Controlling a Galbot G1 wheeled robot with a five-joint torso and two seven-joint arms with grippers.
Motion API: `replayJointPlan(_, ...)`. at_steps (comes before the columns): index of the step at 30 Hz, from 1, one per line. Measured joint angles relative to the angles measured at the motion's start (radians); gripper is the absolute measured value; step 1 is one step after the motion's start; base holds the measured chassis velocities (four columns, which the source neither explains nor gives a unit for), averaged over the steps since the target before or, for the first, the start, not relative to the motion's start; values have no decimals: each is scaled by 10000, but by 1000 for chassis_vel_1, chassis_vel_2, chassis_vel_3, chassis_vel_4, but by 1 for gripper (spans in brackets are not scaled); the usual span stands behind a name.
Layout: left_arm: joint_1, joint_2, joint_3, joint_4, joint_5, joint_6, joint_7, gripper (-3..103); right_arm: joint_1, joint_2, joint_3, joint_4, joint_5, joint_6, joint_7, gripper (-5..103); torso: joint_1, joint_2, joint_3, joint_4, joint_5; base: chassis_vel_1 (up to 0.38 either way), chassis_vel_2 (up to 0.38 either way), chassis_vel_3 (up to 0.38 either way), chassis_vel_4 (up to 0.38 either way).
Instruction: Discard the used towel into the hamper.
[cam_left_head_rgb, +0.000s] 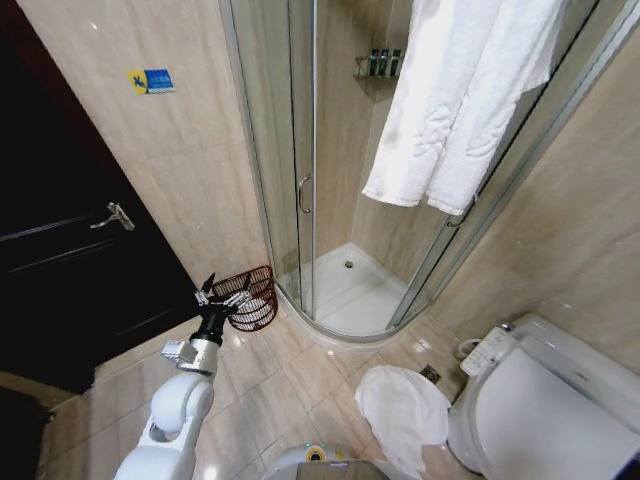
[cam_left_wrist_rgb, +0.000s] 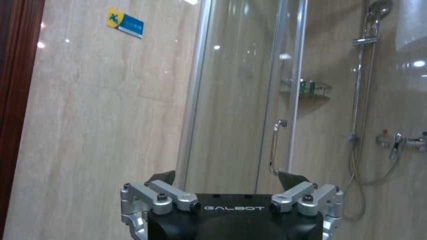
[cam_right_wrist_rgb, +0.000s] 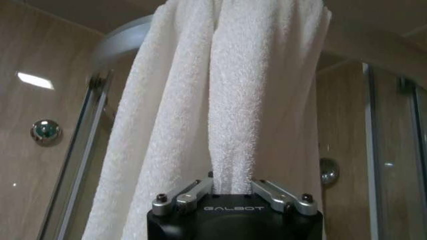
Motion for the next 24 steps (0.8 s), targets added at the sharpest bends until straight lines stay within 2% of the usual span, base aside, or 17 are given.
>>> replayJointPlan(5, 4, -6, 8, 96, -2, -87, 4, 100, 241, -225, -119, 315, 297, -264, 138, 7, 3, 7, 3, -1, -1, 0, 0, 0, 0)
replayJointPlan(8, -24, -35, 95, 153, -1, -171, 24, 100, 248, -1007, -262, 1509, 1475, -604, 873, 7, -7, -4, -6, -1, -7, 0, 0, 0, 0)
replayJointPlan(10, -33, -37, 115, 154, 0, -174, 29, 100, 115, -1160, -208, 1718, 1592, -606, 946, 7, -8, -7, -8, -1, -4, 0, 0, 0, 0)
replayJointPlan(13, -57, -39, 170, 132, 4, -178, 48, 100, -684, -2052, 154, 2481, 1735, -483, 823, 7, -12, -26, -14, 1, -3, 0, 0, 0, 0)
replayJointPlan(14, -57, -39, 170, 132, 4, -178, 48, 100, -684, -2052, 154, 2481, 1735, -483, 823, 7, -12, -26, -14, 1, -3, 0, 0, 0, 0)
replayJointPlan(17, -35, 3, 176, 33, 3, -178, 64, 100, -2009, -3166, 1023, 3201, 1427, -140, 108, 7, -19, -39, -20, 3, -1, 0, 0, 0, 0)
replayJointPlan(18, -35, 3, 176, 33, 3, -178, 64, 100, -2009, -3166, 1023, 3201, 1427, -140, 108, 7, -19, -39, -20, 3, -1, 0, 0, 0, 0)
replayJointPlan(20, -53, 20, 174, -11, 1, -165, 73, 100, -3495, -3920, 2248, 3806, 1345, 80, -165, 7, -24, -44, -25, 2, -2, 0, 0, 0, 0)
replayJointPlan(21, -53, 20, 174, -11, 1, -165, 73, 100, -3495, -3920, 2248, 3806, 1345, 80, -165, 7, -24, -44, -25, 2, -2, 0, 0, 0, 0)
replayJointPlan(24, -133, 13, 225, -66, 6, -96, 98, 100, -6510, -5194, 4283, 5041, 1234, 648, -297, 7, -30, -52, -31, 0, 2, 0, 0, 0, 0)
